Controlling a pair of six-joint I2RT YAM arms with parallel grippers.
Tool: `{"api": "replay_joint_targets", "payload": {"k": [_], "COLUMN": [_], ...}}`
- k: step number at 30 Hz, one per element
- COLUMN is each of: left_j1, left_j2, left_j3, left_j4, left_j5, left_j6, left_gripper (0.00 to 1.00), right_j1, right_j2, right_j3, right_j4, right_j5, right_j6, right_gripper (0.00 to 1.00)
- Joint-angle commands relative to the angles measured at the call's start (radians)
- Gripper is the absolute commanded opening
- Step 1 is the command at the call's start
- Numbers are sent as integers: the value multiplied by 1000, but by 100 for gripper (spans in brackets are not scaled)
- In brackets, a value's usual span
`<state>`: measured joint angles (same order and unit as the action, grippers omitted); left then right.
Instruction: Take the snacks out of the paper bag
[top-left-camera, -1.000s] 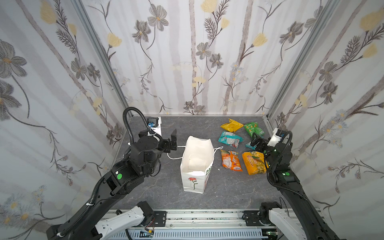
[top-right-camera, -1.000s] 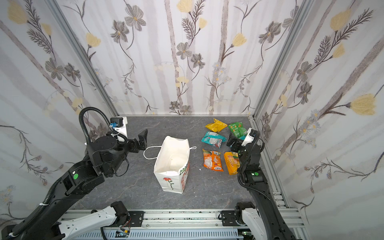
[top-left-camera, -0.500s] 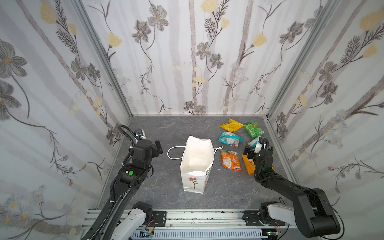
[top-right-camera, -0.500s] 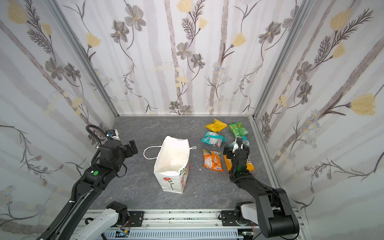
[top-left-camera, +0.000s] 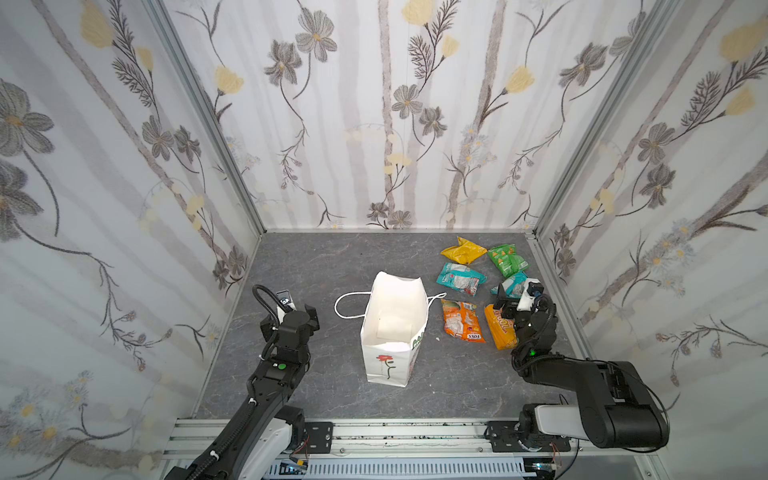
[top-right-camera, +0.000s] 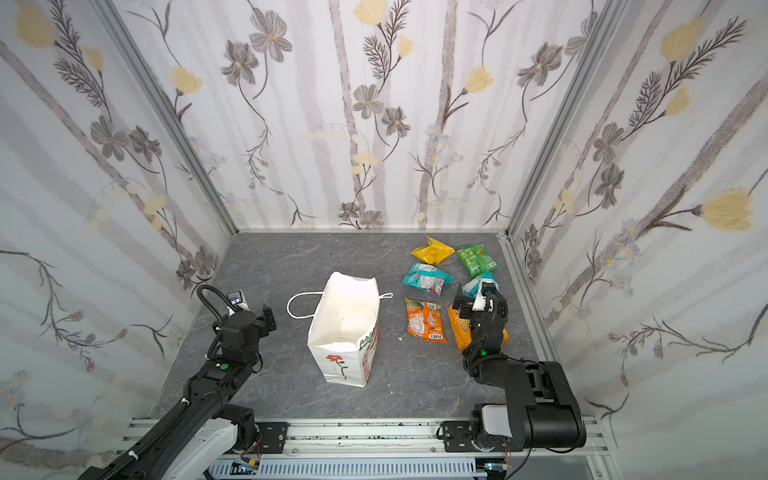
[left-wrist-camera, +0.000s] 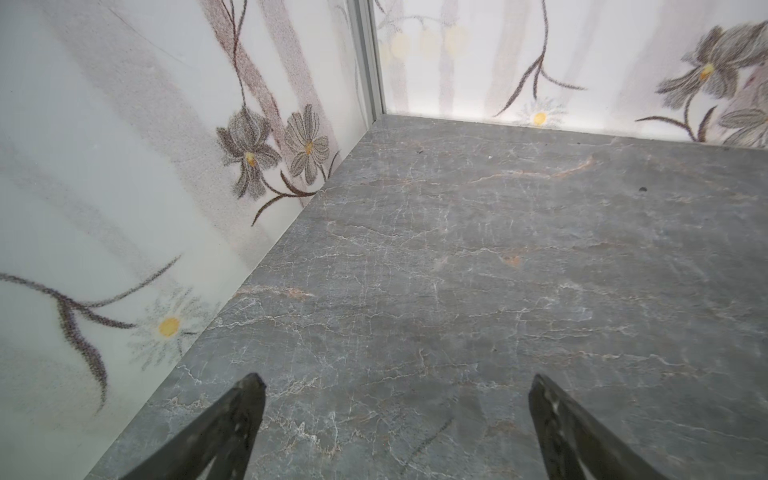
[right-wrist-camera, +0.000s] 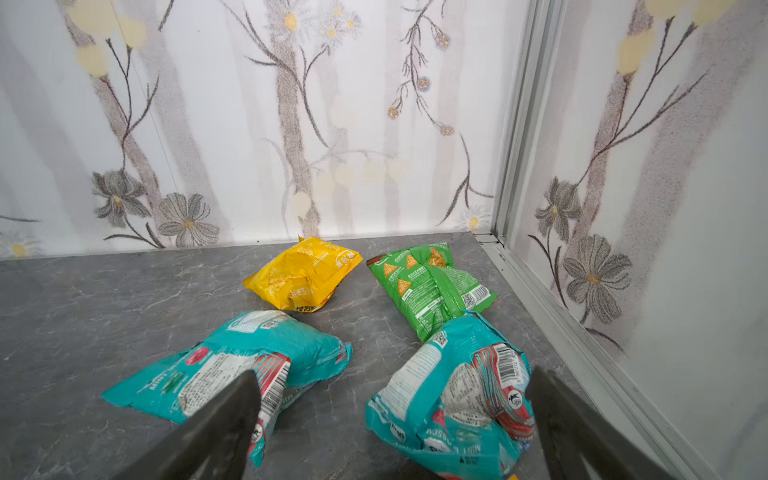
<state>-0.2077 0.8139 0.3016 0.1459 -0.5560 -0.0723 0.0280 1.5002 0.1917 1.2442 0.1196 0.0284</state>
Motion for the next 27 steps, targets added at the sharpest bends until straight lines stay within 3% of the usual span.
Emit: {"api": "replay_joint_targets", "payload": {"k": [1,7,16,27], "left_j1": [56,190,237,211], "left_j2": [60,324,756,758], "left_j3": [-40,-55,93,83], "left_j4": [257,538,774,779], "left_j5": [59,312,520,511], "left_j6": [72,34,24,52], "left_gripper": [100,100,100,100], "right_j1": [0,3,3,4], "right_j2": [4,3,4,6], "right_j3": [-9,-5,-4,5], "right_j4": [94,86,85,71], "right_j5": [39,42,38,21], "right_j6": [13,11,8,-1], "right_gripper": [100,100,100,100]}}
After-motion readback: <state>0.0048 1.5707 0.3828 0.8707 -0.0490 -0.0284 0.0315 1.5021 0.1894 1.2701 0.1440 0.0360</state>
